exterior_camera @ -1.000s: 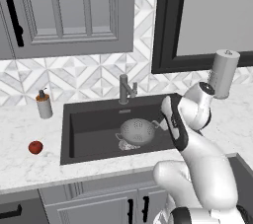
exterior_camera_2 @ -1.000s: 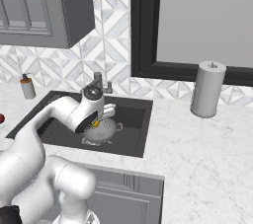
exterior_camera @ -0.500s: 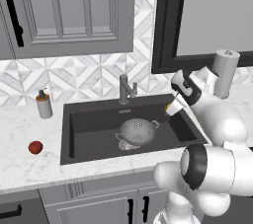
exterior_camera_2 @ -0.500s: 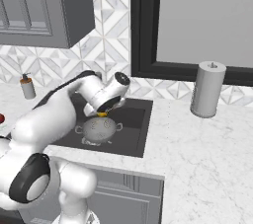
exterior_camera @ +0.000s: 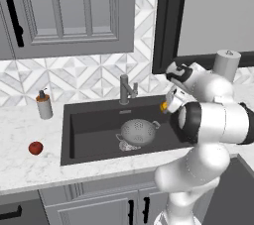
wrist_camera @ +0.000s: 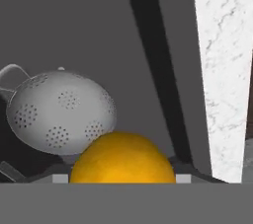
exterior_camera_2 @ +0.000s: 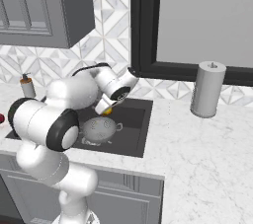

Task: Put the colander in the sink, put the apple, tangerine in the colander, and turn on the sink faucet and pour water over the colander.

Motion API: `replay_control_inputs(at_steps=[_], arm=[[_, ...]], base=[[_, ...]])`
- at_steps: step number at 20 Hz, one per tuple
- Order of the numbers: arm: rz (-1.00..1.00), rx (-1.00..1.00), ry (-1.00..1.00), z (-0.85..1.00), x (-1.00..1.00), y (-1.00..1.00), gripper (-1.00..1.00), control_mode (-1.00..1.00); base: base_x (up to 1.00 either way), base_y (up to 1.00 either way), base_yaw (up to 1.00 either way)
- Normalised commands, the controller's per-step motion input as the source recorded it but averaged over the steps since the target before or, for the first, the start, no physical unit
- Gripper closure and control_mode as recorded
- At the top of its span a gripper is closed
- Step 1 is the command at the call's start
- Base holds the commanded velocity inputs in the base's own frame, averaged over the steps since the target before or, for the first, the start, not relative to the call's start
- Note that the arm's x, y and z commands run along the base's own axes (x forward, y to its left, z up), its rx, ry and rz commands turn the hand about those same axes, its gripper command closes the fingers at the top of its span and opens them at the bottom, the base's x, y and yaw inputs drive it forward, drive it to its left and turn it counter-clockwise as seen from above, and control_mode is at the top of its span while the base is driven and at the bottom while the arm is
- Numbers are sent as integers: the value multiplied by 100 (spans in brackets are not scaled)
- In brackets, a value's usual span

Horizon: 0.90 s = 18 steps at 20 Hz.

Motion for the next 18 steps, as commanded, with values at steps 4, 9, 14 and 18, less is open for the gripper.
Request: replay_control_inputs(at_steps=[4, 9, 14, 18], arm=[[33, 0, -5, -51, 8, 0, 100, -100], [21, 1, -8, -52, 10, 0, 100, -100], [17, 8, -20, -47, 6, 3, 100, -100], [12, 9, -29, -52, 1, 14, 100, -100]], base=[[0, 0, 0], [0, 0, 0], [0, 0, 0], [0, 0, 0]])
